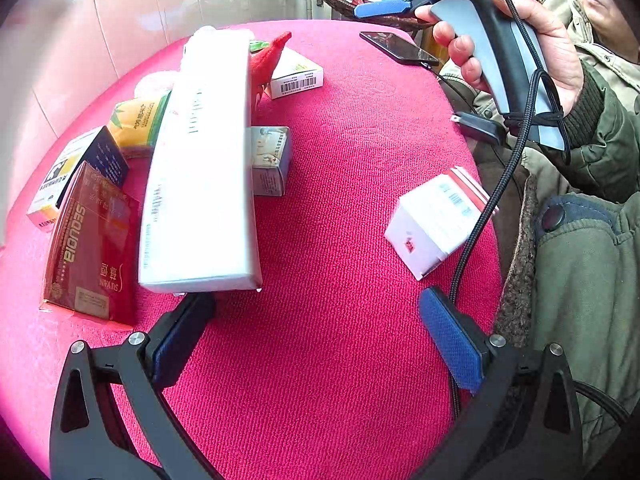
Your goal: Organize objects
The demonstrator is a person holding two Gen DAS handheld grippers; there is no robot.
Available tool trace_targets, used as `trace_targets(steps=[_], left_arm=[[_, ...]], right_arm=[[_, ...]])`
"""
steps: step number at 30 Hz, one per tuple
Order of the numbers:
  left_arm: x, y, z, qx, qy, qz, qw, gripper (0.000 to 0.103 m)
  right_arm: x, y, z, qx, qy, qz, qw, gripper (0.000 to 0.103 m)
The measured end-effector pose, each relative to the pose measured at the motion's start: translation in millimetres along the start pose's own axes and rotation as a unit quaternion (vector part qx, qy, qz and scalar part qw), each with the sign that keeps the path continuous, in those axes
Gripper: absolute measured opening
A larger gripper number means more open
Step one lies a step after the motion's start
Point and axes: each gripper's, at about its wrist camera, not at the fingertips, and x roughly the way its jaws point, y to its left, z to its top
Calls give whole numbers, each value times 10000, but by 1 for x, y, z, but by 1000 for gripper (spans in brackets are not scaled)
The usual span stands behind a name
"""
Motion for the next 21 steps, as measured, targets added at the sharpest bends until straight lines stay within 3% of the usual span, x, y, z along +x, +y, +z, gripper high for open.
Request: trace_targets(steps=[21], left_arm=[[4,-1,5,5,11,5,10000,103]], right_arm=[[-3,15,-12,-217,111,106,9996,93]])
